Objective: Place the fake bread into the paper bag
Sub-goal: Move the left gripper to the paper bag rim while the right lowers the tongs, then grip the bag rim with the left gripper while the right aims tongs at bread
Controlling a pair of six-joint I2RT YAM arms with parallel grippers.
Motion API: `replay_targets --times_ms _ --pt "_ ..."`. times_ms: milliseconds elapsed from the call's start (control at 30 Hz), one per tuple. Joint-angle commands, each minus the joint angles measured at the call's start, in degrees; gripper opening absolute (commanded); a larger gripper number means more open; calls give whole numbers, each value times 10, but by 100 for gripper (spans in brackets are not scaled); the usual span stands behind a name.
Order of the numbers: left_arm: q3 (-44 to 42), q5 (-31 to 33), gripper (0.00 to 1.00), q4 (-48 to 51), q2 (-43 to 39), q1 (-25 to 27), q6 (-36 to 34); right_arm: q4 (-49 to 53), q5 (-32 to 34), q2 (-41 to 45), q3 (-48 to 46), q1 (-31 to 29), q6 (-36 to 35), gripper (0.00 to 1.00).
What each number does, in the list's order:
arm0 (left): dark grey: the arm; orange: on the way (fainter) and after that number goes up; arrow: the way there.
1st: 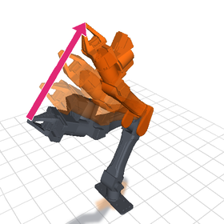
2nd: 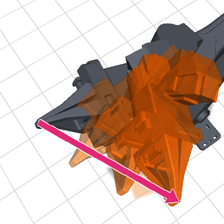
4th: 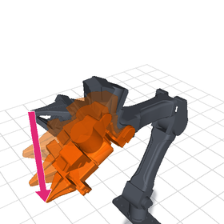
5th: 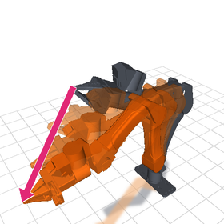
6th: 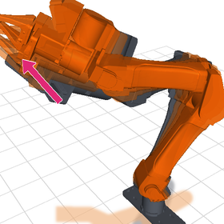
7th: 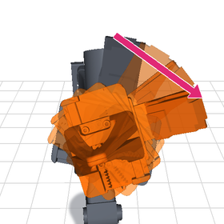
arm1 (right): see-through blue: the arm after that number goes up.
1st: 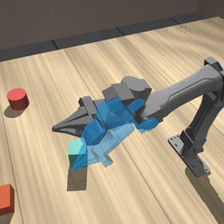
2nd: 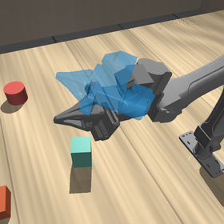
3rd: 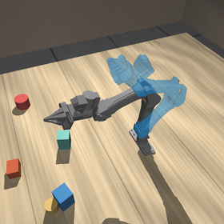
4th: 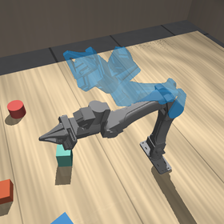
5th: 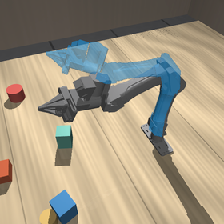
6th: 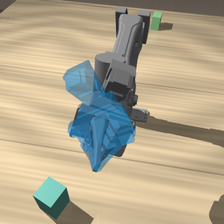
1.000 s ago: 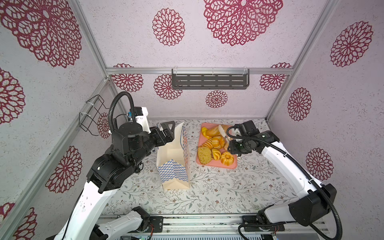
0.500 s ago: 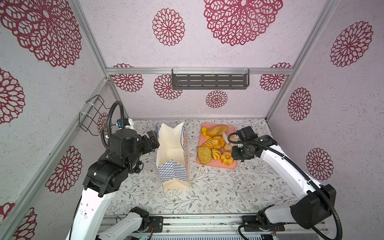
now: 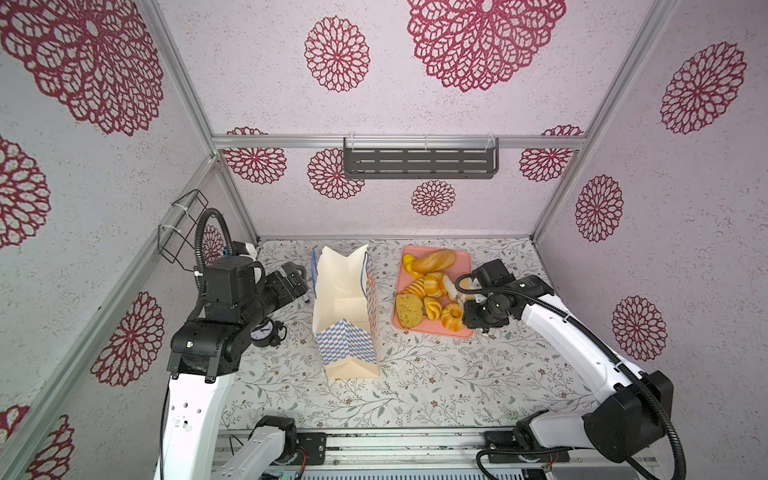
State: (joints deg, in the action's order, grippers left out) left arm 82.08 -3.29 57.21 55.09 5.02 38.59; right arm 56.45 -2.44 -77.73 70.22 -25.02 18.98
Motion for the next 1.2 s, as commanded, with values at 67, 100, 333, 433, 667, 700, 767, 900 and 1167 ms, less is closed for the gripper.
replay_targets --times_ms 67,100,333,433,667,700,767,900,1167 --pt "-29 -96 97 -23 -6 -51 12 -11 -55 6 -13 -13 -7 48" --pt "-35 -107 97 -27 -8 -60 15 -12 -53 5 -14 -15 -8 48" --pt "-68 -142 97 -47 -19 -96 32 -27 -49 -17 -3 -15 -7 48" --pt "-79 -169 97 -62 -26 -104 39 -33 -43 -35 11 -14 -10 48" --pt "-71 -221 97 -50 -34 -105 13 -43 -39 -77 47 -15 -15 48" --pt "-69 -218 97 -36 -33 -104 7 -45 -39 -81 50 -15 -15 48" --pt "-70 -213 97 -5 -33 -103 -5 -47 -39 -92 58 -15 -16 48" --pt "-82 -199 97 31 -35 -86 -24 -49 -42 -112 74 -14 -18 48" --pt "-79 -77 97 68 -8 25 -32 -46 -68 -145 101 -2 -19 48"
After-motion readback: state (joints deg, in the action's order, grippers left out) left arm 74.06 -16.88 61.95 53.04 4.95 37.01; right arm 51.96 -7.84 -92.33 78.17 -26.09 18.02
